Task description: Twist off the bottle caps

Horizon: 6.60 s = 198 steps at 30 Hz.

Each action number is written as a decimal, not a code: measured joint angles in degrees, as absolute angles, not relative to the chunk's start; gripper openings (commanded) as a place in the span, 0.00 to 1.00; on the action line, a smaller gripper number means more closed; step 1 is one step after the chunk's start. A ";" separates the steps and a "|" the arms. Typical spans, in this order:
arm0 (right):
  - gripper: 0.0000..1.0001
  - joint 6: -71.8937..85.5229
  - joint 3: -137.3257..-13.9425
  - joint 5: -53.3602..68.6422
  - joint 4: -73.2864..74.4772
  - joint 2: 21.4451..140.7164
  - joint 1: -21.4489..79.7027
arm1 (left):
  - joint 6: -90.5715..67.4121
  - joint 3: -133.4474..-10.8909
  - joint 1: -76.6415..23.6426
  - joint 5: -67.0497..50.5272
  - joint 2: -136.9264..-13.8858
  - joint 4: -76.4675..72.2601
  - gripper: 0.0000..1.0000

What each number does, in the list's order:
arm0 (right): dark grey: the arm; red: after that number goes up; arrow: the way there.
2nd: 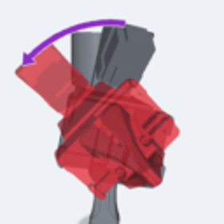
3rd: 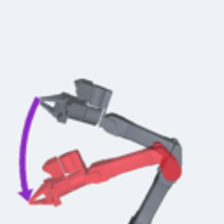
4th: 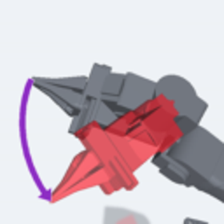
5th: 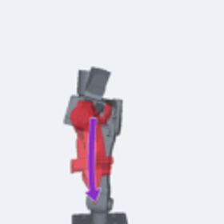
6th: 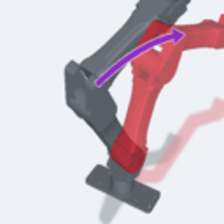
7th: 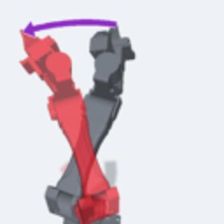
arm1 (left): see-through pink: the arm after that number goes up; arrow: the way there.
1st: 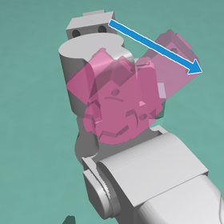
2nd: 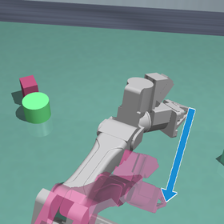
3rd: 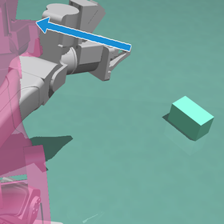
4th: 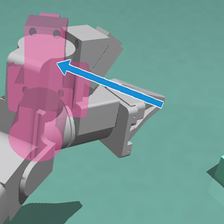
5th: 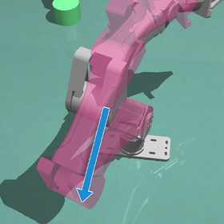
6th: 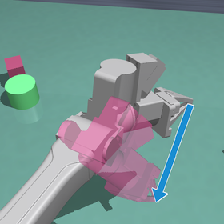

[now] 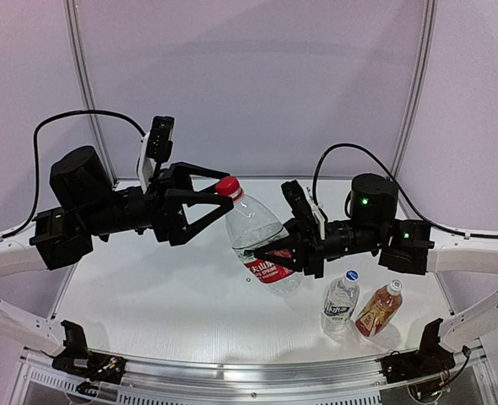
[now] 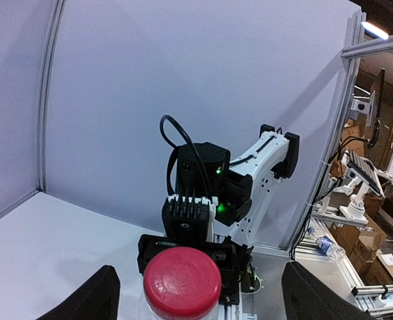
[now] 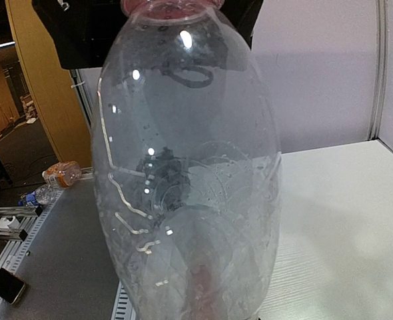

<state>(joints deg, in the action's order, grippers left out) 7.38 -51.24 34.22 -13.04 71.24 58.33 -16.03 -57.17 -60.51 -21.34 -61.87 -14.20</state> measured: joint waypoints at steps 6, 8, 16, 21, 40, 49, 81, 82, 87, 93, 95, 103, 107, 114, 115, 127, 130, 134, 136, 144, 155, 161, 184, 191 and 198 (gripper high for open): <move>0.14 7.29 -51.24 35.33 -12.78 71.24 58.33 | -15.81 -58.43 -60.51 -22.06 -63.64 -14.63 0.67; 0.14 7.27 -51.24 35.55 -12.62 71.24 58.33 | -15.75 -58.59 -60.58 -22.09 -63.92 -14.72 0.60; 0.14 7.16 -51.24 35.79 -12.05 71.24 58.33 | -14.48 -59.09 -61.21 -21.87 -64.93 -14.79 0.44; 0.14 7.09 -51.24 36.03 -12.08 71.24 58.33 | -13.65 -60.14 -61.47 -20.93 -65.34 -14.37 0.34; 0.14 7.88 -51.77 29.50 -12.03 71.90 58.33 | -12.67 -60.80 -63.92 -8.54 -65.95 -13.45 0.17; 0.13 9.89 -53.74 14.50 -11.00 73.73 58.43 | -20.95 -64.29 -66.19 15.20 -70.48 -11.92 0.17; 0.13 11.29 -54.22 5.30 -14.61 75.90 58.35 | -23.38 -66.98 -69.43 24.43 -74.81 -8.67 0.99; 0.13 11.29 -54.08 5.30 -14.63 75.90 58.35 | -22.81 -66.65 -69.93 24.47 -74.02 -8.51 0.99; 0.13 11.05 -53.47 5.30 -14.46 75.57 58.35 | -19.20 -60.75 -71.94 26.26 -67.35 -8.71 0.99; 0.14 9.30 -53.28 11.68 -14.09 73.95 58.33 | -13.02 -52.12 -71.20 21.96 -58.78 -9.30 0.98; 0.14 8.58 -52.95 15.03 -14.09 73.25 58.33 | -11.60 -51.64 -70.22 17.65 -56.53 -9.43 0.98; 0.14 6.96 -51.33 22.31 -13.72 72.03 58.33 | -10.41 -50.63 -64.75 3.99 -49.10 -10.59 0.95; 0.14 6.90 -51.31 24.01 -13.52 72.16 58.33 | -10.57 -49.50 -61.73 -5.02 -48.34 -11.22 0.94; 0.15 7.07 -51.72 30.96 -13.26 75.92 58.33 | -8.51 -49.41 -61.47 -15.97 -53.04 -10.76 0.95; 0.15 7.16 -51.72 32.18 -13.13 76.23 58.33 | -8.21 -49.45 -61.47 -16.43 -53.78 -10.55 0.95; 0.17 7.64 -52.93 41.82 -13.10 76.38 58.33 | -7.25 -50.50 -60.07 -18.85 -60.10 -8.49 0.69; 0.17 7.86 -53.01 42.19 -12.95 76.38 58.15 | -7.16 -52.21 -60.14 -21.19 -62.48 -8.23 0.52; 0.17 8.05 -53.49 42.37 -12.64 76.38 57.56 | -7.33 -53.58 -60.12 -22.33 -63.96 -8.54 0.30; 0.21 8.03 -53.54 42.17 -12.53 76.38 57.52 | -7.22 -53.69 -60.07 -22.46 -64.31 -8.82 0.28; 0.83 6.94 -54.78 38.92 -9.02 76.49 57.65 | -7.42 -53.95 -60.07 -19.20 -64.95 -7.81 0.25; 0.99 6.31 -57.10 24.40 -1.87 75.48 57.74 | -7.81 -57.41 -59.24 -2.68 -63.29 2.68 0.27; 0.99 9.21 -57.43 11.81 2.66 70.78 57.74 | -9.21 -57.84 -56.01 14.17 -60.99 9.82 0.29; 0.99 21.34 -46.85 -3.55 8.01 52.38 59.53 | -20.80 -52.84 -40.51 34.37 -76.69 17.26 0.37; 0.99 21.32 -46.81 -3.49 8.56 51.92 59.53 | -21.71 -52.58 -40.51 33.61 -77.30 16.53 0.45; 0.99 21.30 -46.74 -2.94 9.08 51.94 59.53 | -22.63 -52.36 -40.66 32.86 -77.32 15.75 0.64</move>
<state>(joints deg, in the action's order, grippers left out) 21.30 -46.74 -2.94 9.08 51.94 59.53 -22.63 -52.36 -40.66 32.86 -77.32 15.75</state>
